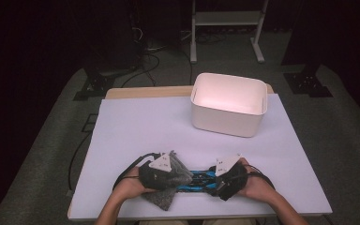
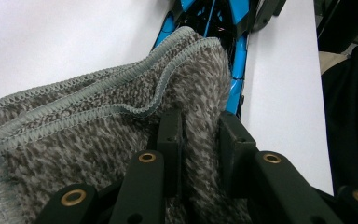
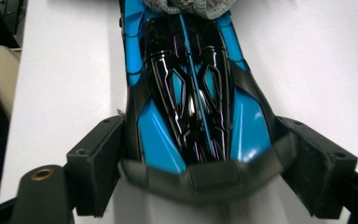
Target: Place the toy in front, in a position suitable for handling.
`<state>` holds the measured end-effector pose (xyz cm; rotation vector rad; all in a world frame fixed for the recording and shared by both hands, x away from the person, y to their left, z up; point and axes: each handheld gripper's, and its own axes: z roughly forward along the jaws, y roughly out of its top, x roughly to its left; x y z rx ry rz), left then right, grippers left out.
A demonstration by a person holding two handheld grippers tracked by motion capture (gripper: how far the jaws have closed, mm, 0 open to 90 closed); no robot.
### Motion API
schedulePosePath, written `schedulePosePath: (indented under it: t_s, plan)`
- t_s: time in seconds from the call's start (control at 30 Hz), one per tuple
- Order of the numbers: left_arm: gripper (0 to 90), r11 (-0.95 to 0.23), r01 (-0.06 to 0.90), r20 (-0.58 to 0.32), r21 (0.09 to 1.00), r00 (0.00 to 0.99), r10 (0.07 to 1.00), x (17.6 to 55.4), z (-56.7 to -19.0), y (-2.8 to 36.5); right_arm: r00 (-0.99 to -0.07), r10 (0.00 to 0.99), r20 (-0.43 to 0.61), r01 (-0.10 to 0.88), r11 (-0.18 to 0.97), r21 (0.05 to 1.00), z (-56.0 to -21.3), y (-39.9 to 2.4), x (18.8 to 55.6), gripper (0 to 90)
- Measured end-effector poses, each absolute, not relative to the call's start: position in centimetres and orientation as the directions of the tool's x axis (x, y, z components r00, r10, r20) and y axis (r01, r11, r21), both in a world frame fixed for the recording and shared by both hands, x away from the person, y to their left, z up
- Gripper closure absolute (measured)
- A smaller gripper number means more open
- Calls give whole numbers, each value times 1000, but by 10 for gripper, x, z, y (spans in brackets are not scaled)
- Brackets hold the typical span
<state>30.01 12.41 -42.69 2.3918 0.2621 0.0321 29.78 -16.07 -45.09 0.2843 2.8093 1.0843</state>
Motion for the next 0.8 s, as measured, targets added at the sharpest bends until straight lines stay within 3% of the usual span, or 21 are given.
schedulePosePath:
  t_s: [0.33, 0.8]
  plan:
    - [731, -747, 146, -24, 649, 985, 172, 299, -419, 116, -979, 205, 1, 147, 698, 701, -451, -169, 301, 210]
    - [732, -794, 13, 28, 608, 999, 38, 302, -400, 50, -982, 188, -29, 111, 691, 714, -454, -160, 302, 215]
